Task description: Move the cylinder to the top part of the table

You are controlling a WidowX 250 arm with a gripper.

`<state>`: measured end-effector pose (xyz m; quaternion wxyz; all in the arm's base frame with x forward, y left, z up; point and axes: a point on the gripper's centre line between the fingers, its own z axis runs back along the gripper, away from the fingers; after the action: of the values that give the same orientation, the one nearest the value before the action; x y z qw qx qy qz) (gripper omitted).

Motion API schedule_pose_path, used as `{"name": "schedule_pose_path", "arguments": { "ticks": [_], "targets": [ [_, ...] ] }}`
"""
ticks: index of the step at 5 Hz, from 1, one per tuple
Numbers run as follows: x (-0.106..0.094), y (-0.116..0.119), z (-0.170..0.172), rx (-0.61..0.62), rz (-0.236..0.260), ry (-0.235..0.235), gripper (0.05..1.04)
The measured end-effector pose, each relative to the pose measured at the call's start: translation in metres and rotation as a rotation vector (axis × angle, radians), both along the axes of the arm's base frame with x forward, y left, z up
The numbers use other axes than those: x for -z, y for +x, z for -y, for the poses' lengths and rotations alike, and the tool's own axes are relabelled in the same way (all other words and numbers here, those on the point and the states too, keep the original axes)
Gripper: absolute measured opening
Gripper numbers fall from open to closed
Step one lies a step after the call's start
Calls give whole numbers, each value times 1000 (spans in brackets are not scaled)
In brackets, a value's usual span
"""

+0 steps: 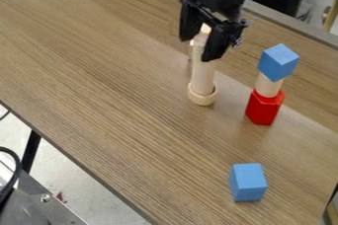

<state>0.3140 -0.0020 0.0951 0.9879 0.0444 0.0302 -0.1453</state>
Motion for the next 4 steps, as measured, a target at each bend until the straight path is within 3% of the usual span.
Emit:
{"name": "schedule_pose_path", "arguments": {
  "ticks": [1,2,3,4],
  "targets": [
    [-2,-3,-1,-9,10,1,563],
    [-12,-3,-3,-14,51,7,563],
    [-29,4,-12,-41,79,106,563],
    [-59,35,-13,-22,155,216,563]
  ]
}}
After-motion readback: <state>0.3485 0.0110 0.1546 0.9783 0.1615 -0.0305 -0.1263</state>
